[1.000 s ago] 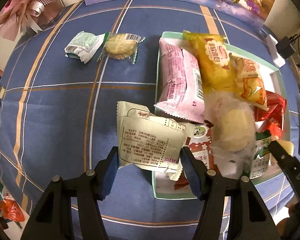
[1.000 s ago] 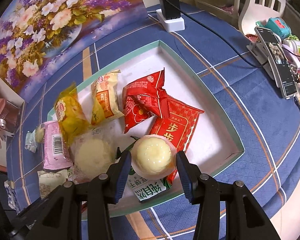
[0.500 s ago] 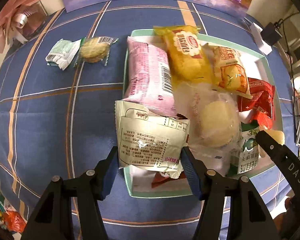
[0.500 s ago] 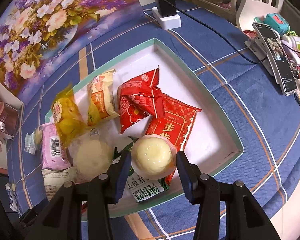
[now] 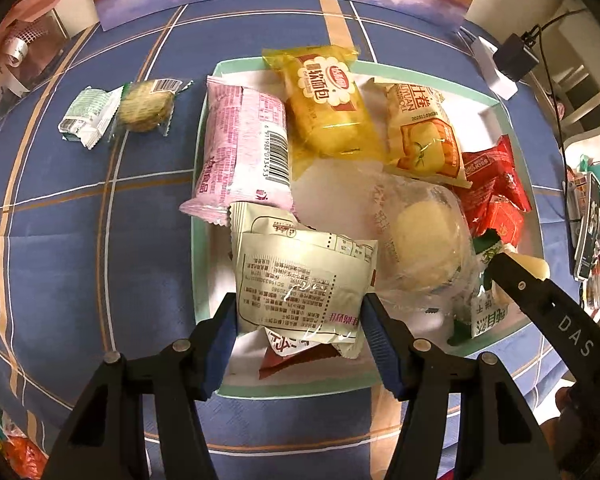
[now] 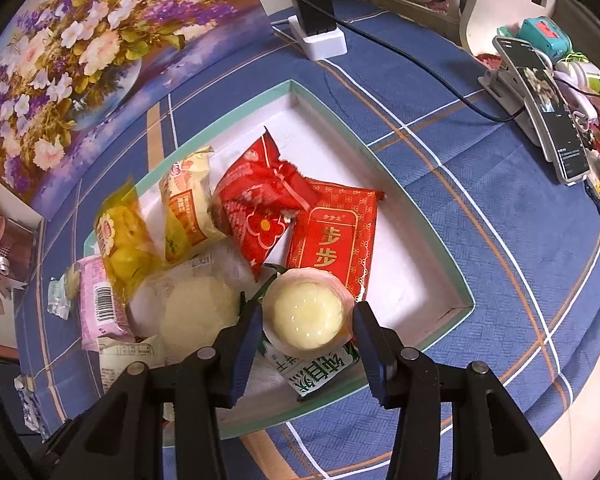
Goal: Organize snacks
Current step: 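Carry the white packet and cream bun over the tray and open both tools, then move both open tools back toward the snacks left on the cloth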
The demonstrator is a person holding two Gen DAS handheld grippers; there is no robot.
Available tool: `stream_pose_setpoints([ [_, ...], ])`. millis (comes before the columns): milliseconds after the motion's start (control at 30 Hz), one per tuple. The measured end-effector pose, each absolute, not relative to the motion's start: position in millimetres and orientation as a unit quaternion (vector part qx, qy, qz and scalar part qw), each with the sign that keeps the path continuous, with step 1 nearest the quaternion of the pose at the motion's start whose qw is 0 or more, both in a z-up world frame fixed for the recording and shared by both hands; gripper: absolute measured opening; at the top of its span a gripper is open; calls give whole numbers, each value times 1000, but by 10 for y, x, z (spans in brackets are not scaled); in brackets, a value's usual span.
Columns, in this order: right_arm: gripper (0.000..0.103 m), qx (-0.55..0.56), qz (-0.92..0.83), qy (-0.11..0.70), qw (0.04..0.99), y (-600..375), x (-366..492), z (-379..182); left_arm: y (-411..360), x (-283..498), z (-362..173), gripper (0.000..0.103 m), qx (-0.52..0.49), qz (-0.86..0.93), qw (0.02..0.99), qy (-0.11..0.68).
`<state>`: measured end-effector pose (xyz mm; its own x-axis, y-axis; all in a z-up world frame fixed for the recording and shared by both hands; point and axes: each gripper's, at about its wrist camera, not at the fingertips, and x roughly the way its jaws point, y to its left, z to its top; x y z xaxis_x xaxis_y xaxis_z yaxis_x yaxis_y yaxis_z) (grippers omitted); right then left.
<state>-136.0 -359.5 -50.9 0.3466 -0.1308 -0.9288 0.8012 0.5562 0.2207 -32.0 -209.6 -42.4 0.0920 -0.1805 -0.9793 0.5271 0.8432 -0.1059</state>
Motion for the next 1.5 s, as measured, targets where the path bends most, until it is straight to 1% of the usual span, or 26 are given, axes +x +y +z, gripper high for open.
stream_pose_setpoints([
  [133,51,350,-313,479,742,-3589,-1356,-493,-2041,-314,-375,64,121,-244,726,631],
  [233,59,345,-310,477,747,-3574,-1345,-458,-2006,-266,-319,66,117,-246,731,626],
  [267,61,343,-312,477,747,-3569,-1340,-449,-2000,-261,-295,69,112,-248,730,626],
  [300,63,336,-316,477,748,-3559,-1334,-432,-1993,-254,-266,73,104,-253,730,627],
  [467,65,329,-315,477,752,-3537,-1308,-406,-1893,-209,-129,75,88,-250,736,623],
  [533,73,317,-317,479,754,-3505,-1285,-387,-1748,-154,-54,76,81,-237,743,620],
  [600,73,308,-313,480,759,-3467,-1249,-366,-1693,-81,-39,81,79,-218,753,616],
  [667,76,296,-310,482,764,-3413,-1204,-340,-1626,-30,-35,82,81,-196,764,610],
  [733,85,281,-307,483,771,-3350,-1167,-308,-1528,33,-15,82,80,-178,771,606],
  [933,86,248,-290,479,791,-3165,-1071,-190,-1280,220,-13,84,71,-137,782,604],
  [967,86,245,-288,479,792,-3140,-1060,-178,-1266,237,-33,86,69,-131,783,604],
  [1000,86,240,-285,478,795,-3106,-1038,-161,-1237,268,-42,92,67,-124,786,603],
  [1067,89,237,-280,479,797,-3057,-1000,-148,-1167,321,-40,93,61,-112,791,599],
  [1133,100,235,-275,479,800,-2996,-955,-134,-1073,379,-41,93,52,-99,795,596],
  [1167,101,233,-274,479,801,-2973,-949,-126,-1033,400,-42,93,49,-94,797,595],
  [1267,103,227,-265,480,805,-2876,-874,-111,-858,498,-36,93,40,-67,807,586],
  [1500,103,216,-247,484,811,-2633,-696,-104,-506,702,-50,94,8,-32,811,584],
])
